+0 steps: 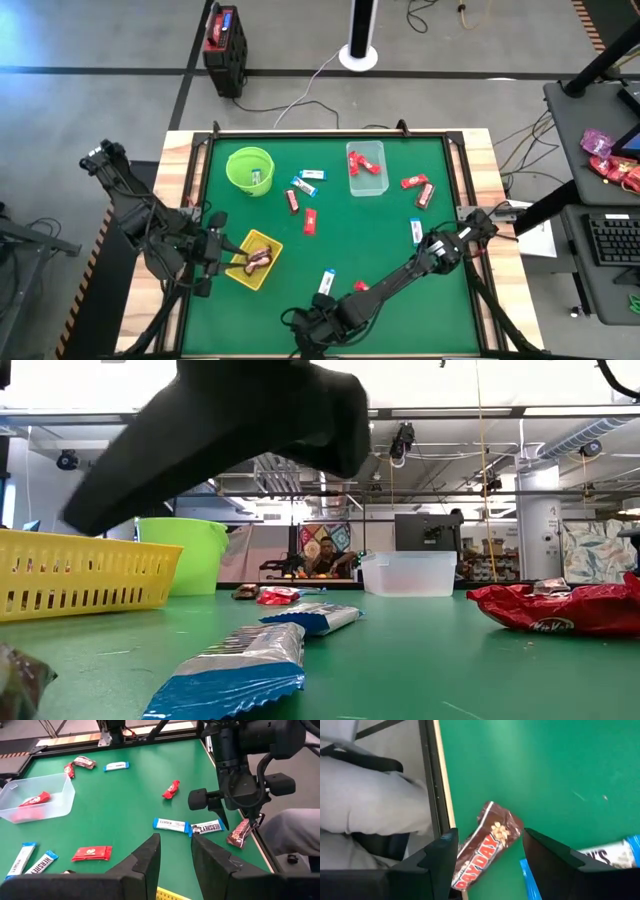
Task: Sort candy by brand, put in halloween buckets
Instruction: Put the brown chocolate into the yellow bin
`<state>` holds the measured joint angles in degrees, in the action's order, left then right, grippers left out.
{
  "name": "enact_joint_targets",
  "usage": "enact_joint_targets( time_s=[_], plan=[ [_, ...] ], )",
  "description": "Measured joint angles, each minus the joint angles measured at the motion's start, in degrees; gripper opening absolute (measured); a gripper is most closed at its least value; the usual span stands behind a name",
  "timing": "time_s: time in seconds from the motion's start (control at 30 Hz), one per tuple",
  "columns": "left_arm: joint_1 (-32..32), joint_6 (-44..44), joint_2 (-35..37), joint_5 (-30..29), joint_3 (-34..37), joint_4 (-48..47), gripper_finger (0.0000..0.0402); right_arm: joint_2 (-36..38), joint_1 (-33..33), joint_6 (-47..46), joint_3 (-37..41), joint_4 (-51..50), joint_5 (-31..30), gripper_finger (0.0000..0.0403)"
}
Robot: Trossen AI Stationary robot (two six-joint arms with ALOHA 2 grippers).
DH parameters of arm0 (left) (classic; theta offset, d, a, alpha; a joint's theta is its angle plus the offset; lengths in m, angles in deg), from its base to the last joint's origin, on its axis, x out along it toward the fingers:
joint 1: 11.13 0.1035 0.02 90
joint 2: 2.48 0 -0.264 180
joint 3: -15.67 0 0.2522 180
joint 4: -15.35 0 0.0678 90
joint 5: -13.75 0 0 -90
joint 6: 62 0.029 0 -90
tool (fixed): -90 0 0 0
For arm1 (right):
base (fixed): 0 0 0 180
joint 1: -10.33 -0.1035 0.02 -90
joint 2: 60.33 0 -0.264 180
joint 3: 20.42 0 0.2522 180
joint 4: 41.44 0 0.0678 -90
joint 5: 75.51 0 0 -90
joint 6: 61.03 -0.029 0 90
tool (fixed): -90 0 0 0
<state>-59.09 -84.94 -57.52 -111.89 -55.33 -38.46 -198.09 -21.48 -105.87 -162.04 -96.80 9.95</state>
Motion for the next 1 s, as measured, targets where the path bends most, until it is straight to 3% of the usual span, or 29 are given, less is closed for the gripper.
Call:
enact_joint_targets(
  time_s=[0.43,0.57,0.8,1.0],
  plan=[
    [0.0,-0.1,-2.6,-1.4,0.2,0.2,0.0094,-3.8,-0.5,2.5,0.7,1.6,-0.4,0.0204],
    [0.0,-0.2,-3.0,-2.0,0.2,0.2,0.0094,-3.8,-0.4,3.6,0.7,1.5,-3.1,0.0161],
    [0.0,-0.2,-3.0,-2.9,0.2,0.2,0.0094,-3.7,1.0,7.1,0.7,1.9,-3.4,0.0031],
    [0.0,0.8,-2.8,-5.8,0.2,0.1,0.0094,-1.2,4.0,13.7,0.9,2.7,-10.2,0.0015]
  ],
)
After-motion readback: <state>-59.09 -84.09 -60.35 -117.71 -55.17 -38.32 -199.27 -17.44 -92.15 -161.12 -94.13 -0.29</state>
